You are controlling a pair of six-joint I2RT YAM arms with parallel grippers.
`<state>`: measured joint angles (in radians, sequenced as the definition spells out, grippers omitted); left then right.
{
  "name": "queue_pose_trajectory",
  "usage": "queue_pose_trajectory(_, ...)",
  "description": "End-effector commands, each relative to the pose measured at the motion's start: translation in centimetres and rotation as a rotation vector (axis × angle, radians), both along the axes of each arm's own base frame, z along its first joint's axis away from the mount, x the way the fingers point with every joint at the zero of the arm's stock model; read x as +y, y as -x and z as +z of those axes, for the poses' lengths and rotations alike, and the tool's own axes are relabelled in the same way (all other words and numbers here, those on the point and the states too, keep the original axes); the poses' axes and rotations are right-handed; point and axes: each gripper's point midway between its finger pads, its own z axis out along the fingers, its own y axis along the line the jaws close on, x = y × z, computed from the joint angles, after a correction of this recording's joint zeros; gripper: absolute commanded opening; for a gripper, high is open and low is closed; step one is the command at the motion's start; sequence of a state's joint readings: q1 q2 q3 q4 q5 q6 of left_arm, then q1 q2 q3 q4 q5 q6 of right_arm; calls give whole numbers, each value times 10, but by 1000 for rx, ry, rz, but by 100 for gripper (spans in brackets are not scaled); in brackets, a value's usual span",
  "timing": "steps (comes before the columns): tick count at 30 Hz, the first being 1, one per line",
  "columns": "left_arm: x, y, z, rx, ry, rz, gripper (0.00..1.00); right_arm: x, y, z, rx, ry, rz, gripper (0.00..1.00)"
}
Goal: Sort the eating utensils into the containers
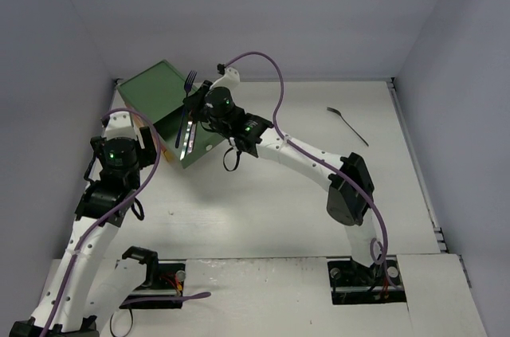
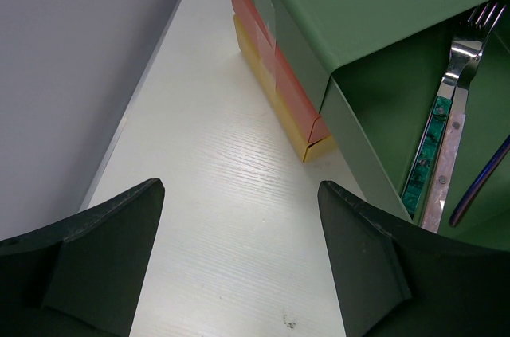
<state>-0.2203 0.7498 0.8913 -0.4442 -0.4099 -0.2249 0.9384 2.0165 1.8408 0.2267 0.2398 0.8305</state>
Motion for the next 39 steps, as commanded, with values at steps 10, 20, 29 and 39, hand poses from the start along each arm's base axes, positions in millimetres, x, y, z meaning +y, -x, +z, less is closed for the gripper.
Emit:
queue_pose_trajectory(10,2,-7,17,-74,21,23,75,8,3,11,-52,-28,32,0)
queue_pose_trajectory(20,2,-8,16,-68,20,20,75,6,10,-11,-5,28,66,4)
queue_pose_trajectory(29,1,-8,15,-64,19,17,75,1,8,-22,0,61,53,22)
queue_pose_trajectory(39,1,-8,16,-66,19,19,75,-15,3,2,-76,137,38,32)
